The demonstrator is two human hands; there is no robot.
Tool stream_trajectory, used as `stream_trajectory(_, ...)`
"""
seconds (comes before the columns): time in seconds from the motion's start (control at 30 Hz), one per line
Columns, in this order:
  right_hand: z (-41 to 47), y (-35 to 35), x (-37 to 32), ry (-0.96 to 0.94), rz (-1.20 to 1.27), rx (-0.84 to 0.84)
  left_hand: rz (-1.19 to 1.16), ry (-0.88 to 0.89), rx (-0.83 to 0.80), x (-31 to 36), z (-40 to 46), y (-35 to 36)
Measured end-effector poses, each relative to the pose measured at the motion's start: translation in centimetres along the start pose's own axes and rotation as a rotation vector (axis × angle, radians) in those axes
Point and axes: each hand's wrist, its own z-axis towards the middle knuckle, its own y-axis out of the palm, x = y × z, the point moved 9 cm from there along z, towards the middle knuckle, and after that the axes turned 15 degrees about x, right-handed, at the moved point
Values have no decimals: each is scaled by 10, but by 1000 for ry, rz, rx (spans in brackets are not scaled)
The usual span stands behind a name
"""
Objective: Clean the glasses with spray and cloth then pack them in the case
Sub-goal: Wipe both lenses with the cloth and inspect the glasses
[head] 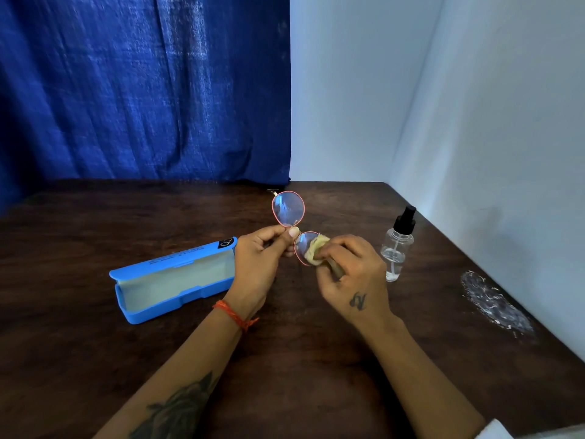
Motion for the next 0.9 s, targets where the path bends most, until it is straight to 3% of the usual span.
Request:
stream_trajectory(0.27, -7, 12, -15, -90, 89, -126, 28, 32, -21, -1, -1, 0)
stream_trajectory(0.5, 25, -15, 14, 184, 87, 153, 83, 23, -50, -5, -2, 3)
stream_trajectory(0.73, 37, 31, -14, -51, 9, -63, 152, 72, -105, -3, -1, 3)
stream_trajectory(0.9, 21, 27, -16, -122, 72, -104, 191, 80, -108, -9, 1, 3)
